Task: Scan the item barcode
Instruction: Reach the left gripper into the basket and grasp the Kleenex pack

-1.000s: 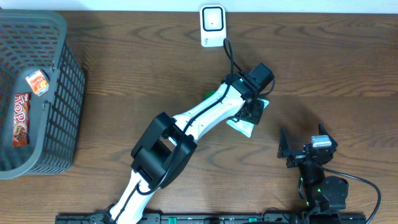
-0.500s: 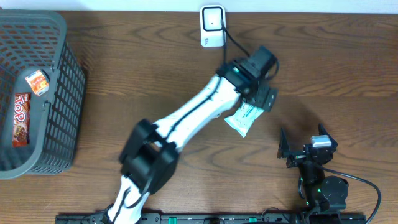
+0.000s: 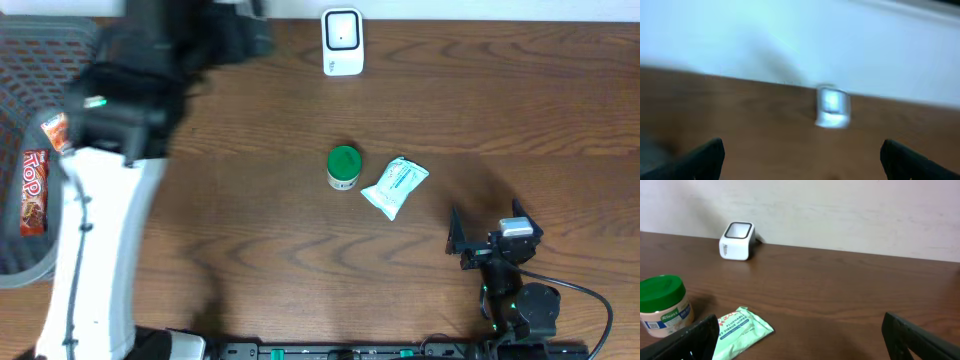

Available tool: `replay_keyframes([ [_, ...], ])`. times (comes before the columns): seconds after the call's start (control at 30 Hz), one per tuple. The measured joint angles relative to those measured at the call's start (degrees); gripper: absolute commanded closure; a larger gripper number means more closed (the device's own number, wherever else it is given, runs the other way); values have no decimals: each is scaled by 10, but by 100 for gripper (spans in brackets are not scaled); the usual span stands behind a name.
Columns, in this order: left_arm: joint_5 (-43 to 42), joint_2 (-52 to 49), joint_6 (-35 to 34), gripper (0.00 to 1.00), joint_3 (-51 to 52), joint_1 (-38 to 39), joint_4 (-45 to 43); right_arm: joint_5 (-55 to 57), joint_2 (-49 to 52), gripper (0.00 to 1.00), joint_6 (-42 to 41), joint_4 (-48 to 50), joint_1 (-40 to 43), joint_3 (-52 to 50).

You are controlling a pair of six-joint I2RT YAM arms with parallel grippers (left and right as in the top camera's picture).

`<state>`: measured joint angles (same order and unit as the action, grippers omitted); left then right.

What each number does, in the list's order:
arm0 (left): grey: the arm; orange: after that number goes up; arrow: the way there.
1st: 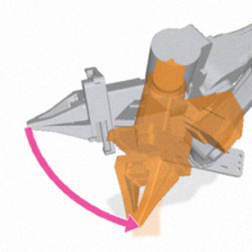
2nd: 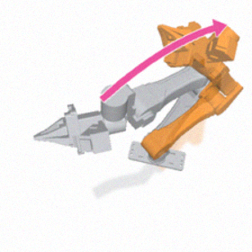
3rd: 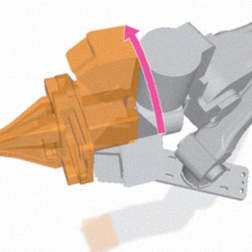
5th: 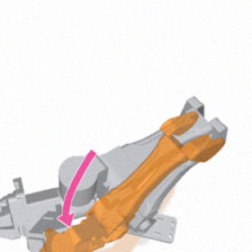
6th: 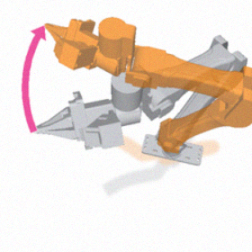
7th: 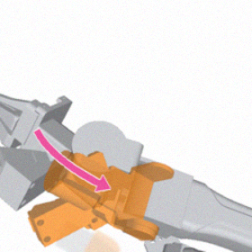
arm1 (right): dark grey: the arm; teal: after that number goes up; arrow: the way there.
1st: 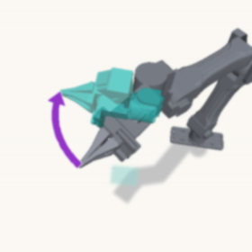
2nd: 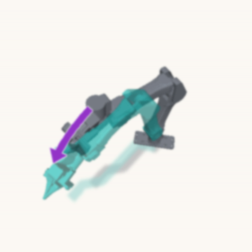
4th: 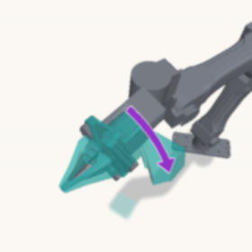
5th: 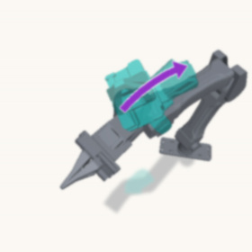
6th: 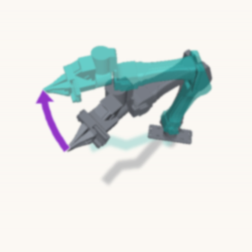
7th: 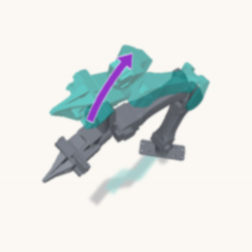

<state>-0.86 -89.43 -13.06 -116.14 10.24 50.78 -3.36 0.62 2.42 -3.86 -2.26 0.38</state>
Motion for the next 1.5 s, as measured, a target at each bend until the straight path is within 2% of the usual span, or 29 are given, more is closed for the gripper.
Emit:
replay_keyframes([
  [0.13, 13, 15, 0, 0, 0, -134, 28, 0, 0, 1, 0, 0, 0, 0],
  [0.33, 38, 7, -22, 0, 6, -290, 78, 0, 0, 1, 0, 0, 0, 0],
  [0.53, 45, -25, -39, 0, 24, -377, 90, 0, 0, 1, 0, 0, 0, 0],
  [0.67, 47, -76, -34, 0, 40, -402, 90, 0, 0, 1, 0, 0, 0, 0],
  [1.03, 65, -232, 9, 1, 51, -404, 35, 0, 0, 1, 0, 0, 0, 0],
  [1.5, 72, -381, 14, 0, 51, -404, -38, 0, 0, 1, 0, 0, 0, 0],
])
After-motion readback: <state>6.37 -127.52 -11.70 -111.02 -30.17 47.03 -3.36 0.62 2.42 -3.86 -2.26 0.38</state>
